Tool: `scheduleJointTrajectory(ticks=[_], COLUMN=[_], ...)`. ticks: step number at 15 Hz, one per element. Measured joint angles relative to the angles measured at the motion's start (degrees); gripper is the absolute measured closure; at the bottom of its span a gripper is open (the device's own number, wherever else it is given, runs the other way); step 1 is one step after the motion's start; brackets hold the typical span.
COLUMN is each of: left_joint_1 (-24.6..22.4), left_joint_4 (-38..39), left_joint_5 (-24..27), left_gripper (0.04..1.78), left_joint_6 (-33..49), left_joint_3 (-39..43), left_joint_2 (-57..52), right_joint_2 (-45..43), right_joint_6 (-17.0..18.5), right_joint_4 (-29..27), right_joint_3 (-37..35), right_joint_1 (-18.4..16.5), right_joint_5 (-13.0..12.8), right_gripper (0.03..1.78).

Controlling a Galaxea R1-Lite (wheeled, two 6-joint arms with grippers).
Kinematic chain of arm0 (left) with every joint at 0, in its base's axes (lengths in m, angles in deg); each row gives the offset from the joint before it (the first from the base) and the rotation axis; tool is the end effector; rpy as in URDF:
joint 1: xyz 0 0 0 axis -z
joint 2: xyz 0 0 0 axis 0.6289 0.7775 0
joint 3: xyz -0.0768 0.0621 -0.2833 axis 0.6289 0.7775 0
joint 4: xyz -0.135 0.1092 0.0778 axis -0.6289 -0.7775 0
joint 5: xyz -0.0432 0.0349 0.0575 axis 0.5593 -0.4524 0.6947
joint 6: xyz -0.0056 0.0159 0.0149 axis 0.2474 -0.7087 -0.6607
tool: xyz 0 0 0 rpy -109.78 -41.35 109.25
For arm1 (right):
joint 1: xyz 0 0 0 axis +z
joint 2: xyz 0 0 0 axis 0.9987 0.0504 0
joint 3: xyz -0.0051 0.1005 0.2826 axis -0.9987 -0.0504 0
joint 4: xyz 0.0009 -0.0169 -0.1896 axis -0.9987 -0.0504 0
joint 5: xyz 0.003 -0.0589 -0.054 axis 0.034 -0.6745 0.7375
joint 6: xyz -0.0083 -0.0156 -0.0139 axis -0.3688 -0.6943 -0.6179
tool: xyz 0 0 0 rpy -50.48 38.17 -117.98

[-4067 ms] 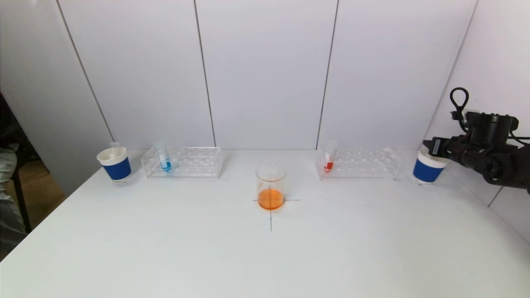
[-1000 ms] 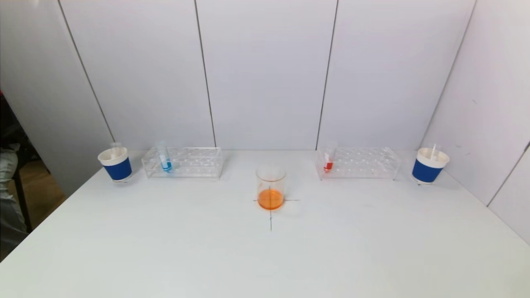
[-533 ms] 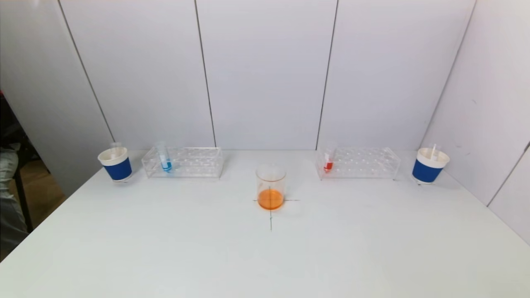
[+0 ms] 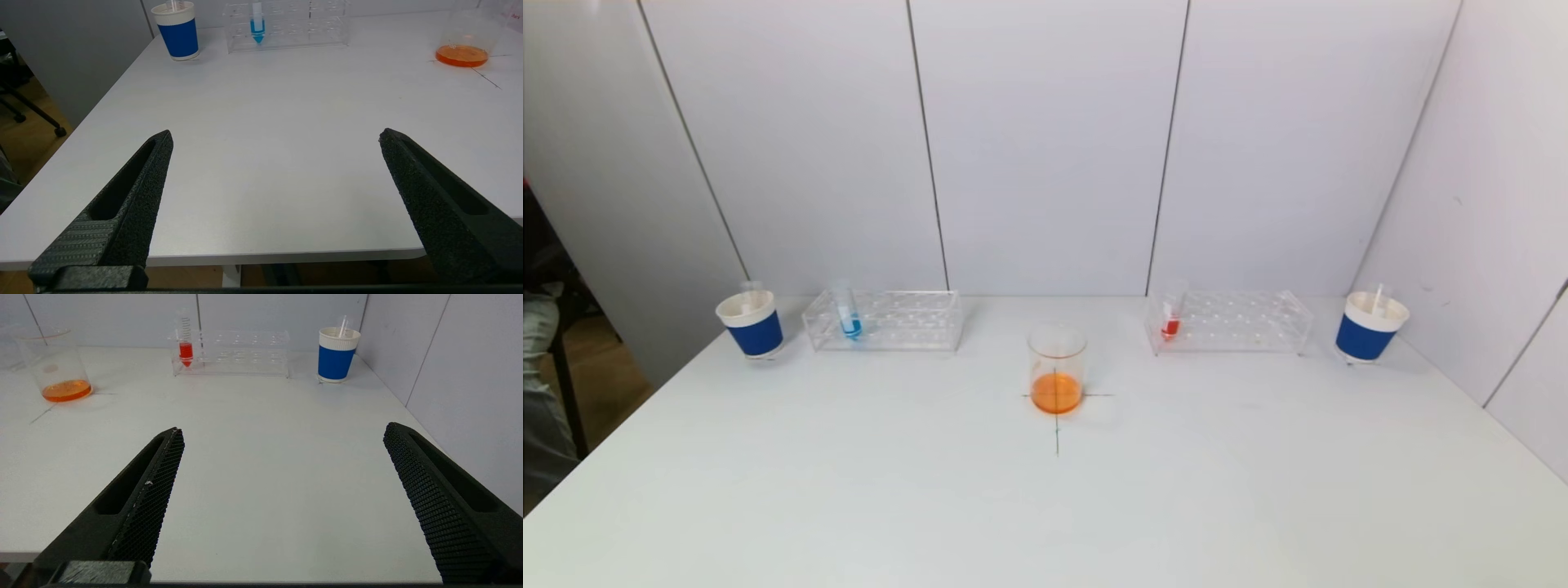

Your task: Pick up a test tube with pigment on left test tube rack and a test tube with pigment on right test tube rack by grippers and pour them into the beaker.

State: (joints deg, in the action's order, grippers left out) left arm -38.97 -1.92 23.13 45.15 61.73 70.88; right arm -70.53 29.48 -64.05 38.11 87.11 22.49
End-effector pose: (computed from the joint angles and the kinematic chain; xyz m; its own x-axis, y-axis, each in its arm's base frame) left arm -0.0228 0.0000 0.0747 1.0000 0.0029 -0.0091 -0.0024 0.9988 0.0490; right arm -0.0234 -0.0005 0.0797 0.9991 -0.0226 0.0368 0.0231 0.9997 -0.0118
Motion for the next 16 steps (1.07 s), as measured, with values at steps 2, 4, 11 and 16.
scheduleJointTrajectory(ticks=[2,4,11,16], left_joint_1=[0.00,0.00,0.00,0.00], left_joint_4=[0.00,0.00,0.00,-0.02], left_joint_5=[0.00,0.02,0.00,0.00], left_gripper=[0.06,0.06,0.06,0.06], left_joint_6=[0.00,0.02,0.02,0.02], left_joint_3=[0.00,0.00,0.00,0.00], left_joint_2=[0.00,0.00,0.00,0.00], right_joint_2=[0.00,0.02,0.02,0.02], right_joint_6=[-4.00,-5.16,3.07,3.16], right_joint_4=[-0.94,-1.22,-0.99,-0.94], right_joint_3=[-0.20,-0.24,-0.24,-0.24], right_joint_1=[0.00,0.00,0.00,0.00], right_joint_5=[1.54,1.71,0.30,0.26], right_gripper=[0.04,0.04,0.04,0.04])
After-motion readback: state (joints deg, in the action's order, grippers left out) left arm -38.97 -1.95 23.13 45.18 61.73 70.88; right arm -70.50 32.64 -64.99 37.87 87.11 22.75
